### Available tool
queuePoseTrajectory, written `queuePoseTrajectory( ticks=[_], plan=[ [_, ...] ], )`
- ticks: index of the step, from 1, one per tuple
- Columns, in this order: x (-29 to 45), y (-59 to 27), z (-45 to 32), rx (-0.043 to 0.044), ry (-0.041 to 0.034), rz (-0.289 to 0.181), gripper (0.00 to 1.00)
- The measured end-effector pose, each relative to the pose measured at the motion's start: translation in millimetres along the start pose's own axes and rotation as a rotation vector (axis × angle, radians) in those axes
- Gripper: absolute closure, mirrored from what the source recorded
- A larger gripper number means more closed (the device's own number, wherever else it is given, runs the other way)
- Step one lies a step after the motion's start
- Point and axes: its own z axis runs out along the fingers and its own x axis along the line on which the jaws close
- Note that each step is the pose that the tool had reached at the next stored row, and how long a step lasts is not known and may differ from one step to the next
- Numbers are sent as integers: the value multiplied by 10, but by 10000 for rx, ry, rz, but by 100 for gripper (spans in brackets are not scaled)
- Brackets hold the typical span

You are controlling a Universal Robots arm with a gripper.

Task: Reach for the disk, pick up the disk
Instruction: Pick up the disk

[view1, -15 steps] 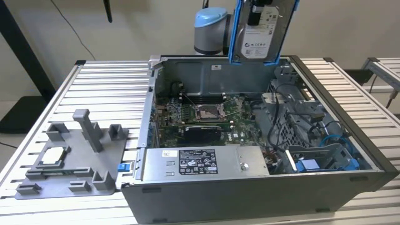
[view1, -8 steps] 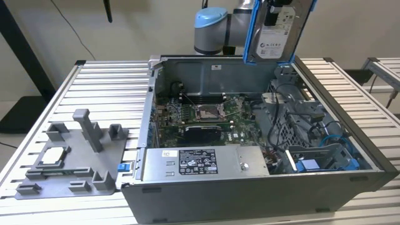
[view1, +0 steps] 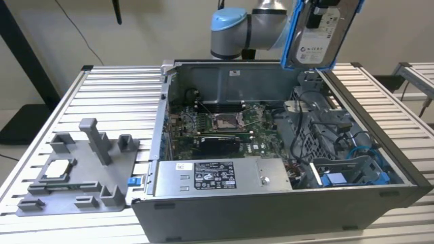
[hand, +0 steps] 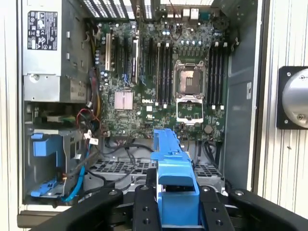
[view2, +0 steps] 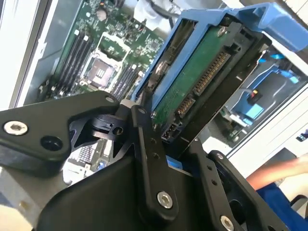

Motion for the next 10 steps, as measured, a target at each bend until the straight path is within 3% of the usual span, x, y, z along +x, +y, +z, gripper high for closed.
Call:
queuePoseTrajectory(
  ticks=[4, 10],
  plan=[
    [12, -189, -4, -40, -1, -7, 100],
    [16, -217, -4, -47, -1, -7, 100]
  ],
)
